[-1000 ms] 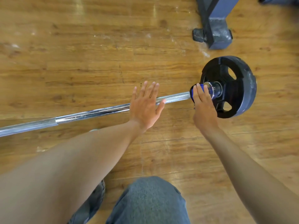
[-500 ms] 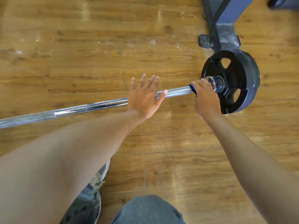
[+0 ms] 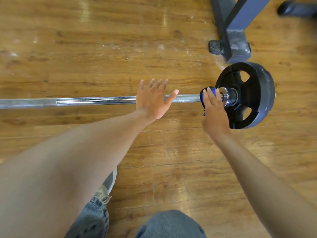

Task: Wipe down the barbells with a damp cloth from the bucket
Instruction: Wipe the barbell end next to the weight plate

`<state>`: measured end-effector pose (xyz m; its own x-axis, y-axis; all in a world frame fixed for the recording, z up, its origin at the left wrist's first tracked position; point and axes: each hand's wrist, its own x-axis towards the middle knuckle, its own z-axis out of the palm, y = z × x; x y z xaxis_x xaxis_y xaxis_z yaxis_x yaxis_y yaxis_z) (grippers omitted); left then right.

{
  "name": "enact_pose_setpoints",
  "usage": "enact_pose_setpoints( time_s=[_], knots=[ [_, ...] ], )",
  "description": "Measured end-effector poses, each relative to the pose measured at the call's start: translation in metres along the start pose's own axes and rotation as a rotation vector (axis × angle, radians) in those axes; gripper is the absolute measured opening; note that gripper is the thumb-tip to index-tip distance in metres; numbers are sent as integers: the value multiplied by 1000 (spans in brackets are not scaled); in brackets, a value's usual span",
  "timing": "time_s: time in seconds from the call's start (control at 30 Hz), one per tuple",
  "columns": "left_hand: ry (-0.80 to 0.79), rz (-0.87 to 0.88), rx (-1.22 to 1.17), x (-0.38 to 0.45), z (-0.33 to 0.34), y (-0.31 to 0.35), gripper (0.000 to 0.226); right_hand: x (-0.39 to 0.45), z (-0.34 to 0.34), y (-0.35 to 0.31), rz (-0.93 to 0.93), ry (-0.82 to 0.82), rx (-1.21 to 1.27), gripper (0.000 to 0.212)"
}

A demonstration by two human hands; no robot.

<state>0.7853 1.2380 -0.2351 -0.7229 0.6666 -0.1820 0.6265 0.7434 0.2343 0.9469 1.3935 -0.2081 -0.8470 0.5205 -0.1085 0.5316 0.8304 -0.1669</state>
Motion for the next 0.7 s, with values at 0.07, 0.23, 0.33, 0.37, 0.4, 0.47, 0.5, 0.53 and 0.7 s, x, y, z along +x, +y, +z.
enact_pose_setpoints(
  time_s=[0.07,0.23,0.33,0.37,0.4,0.47,0.5,0.53,0.7],
  knots=[
    [-13,27,35,2,0,-1,83,10,-3,7,-23,-18,-30,89],
    [-98,28,16,20,-8,-5,87,-2,6,7,39,43,-39,92],
    [-131,24,-10,30,-14,-7,89,-26,15,2,47,51,-29,96],
    [-152,22,-17,32,-16,-8,90,-23,12,3,39,42,-31,95],
    [-179,19,-18,35,-18,-9,92,-14,6,4,39,38,-33,92],
    [-259,6,-16,41,-21,-11,98,5,-3,6,42,6,-30,90],
    [-298,8,-16,45,-22,-12,100,12,-5,5,50,-8,-20,89],
    [-330,9,-19,48,-22,-12,100,15,-4,3,58,-7,-10,90],
    [-407,24,-33,71,-20,-20,111,-2,14,3,75,34,8,98]
  ],
)
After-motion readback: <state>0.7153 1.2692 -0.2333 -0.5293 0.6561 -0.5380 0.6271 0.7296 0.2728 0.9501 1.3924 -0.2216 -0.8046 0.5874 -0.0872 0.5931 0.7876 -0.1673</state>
